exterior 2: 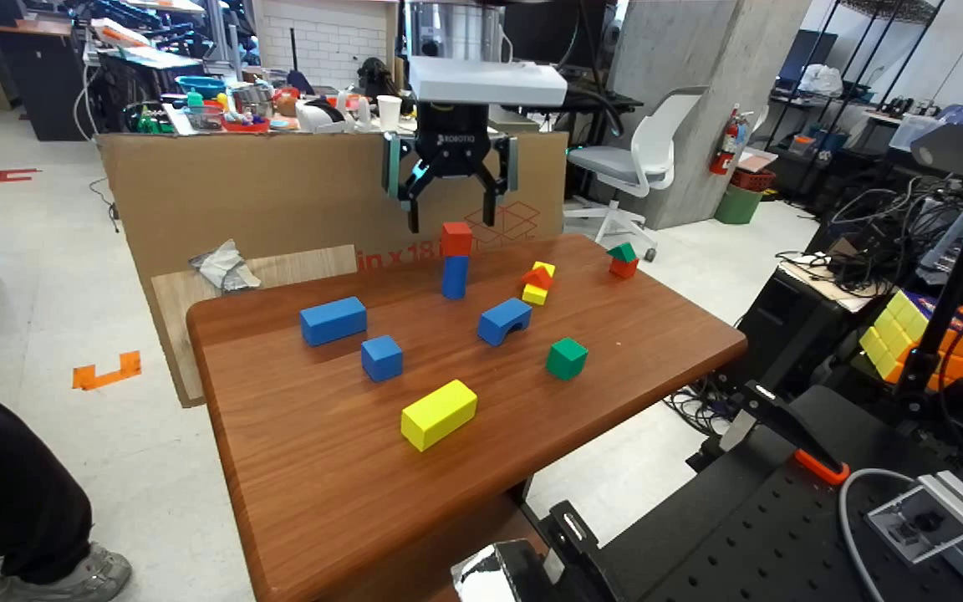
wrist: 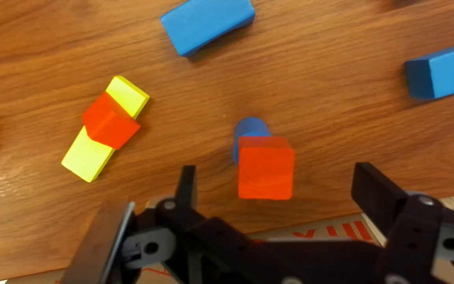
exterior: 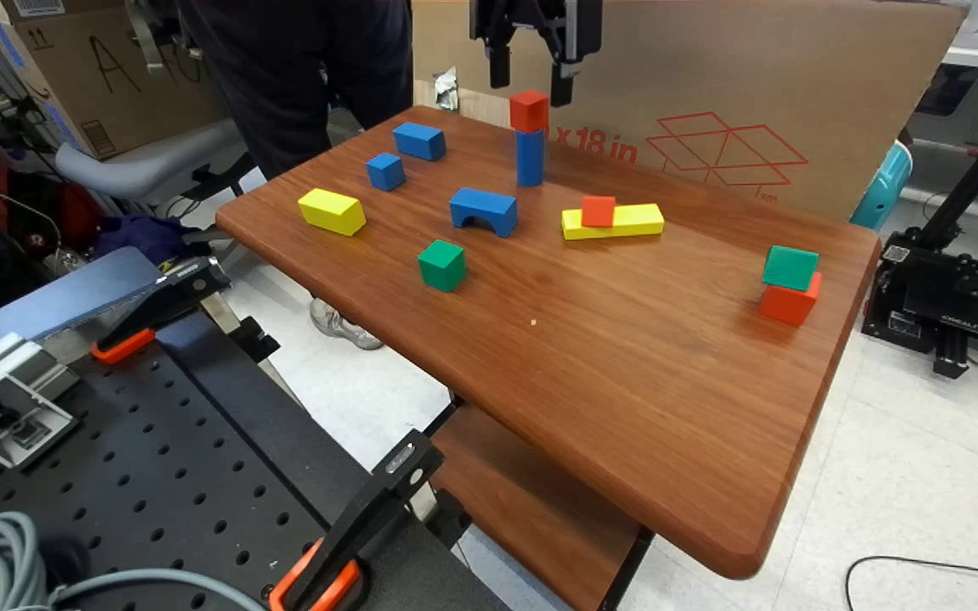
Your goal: Move the orange cube from the top of the cylindrical block to the top of the block directly in front of it
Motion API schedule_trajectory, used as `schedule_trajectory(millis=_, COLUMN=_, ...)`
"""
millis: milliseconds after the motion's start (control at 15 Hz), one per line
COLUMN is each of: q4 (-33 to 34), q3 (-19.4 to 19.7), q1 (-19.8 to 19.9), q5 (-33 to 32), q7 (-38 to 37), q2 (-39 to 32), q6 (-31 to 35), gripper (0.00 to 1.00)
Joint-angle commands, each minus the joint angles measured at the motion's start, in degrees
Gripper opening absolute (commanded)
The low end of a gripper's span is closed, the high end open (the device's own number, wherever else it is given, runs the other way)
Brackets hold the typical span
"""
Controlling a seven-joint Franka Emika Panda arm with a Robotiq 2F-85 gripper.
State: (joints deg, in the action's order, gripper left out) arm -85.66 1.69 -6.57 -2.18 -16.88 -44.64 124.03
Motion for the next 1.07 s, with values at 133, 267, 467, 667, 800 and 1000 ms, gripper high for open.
schedule_trajectory(millis=133, q4=3.13, q3=1.17, q1=-1.03, q5=-1.06, q7=-0.77, q2=-2.27, q6=-0.94, gripper=0.58)
schedule_trajectory(millis=267, q4=3.52, q3=1.29, q1=-1.12, q5=-1.10, q7=-0.92, q2=-2.64, q6=-0.93, gripper=0.42)
schedule_trajectory(millis=467, q4=2.95, q3=1.27, q1=-1.26, q5=-0.73, q7=-1.49, q2=-1.86, q6=-0.62, gripper=0.20)
schedule_trajectory(millis=667, q4=1.73, q3=0.89, q1=-1.23, q5=-0.09, q7=-1.88, q2=-0.12, q6=-0.57, gripper=0.08)
schedule_trajectory(millis=800, q4=0.70, q3=0.83, q1=-1.41, q5=-0.07, q7=-2.11, q2=1.08, q6=-0.66, gripper=0.08)
schedule_trajectory(millis=1000, q4=-3.26, q3=0.21, q1=-1.37, q5=-0.14, q7=-0.48, q2=4.17, q6=0.94, gripper=0.08)
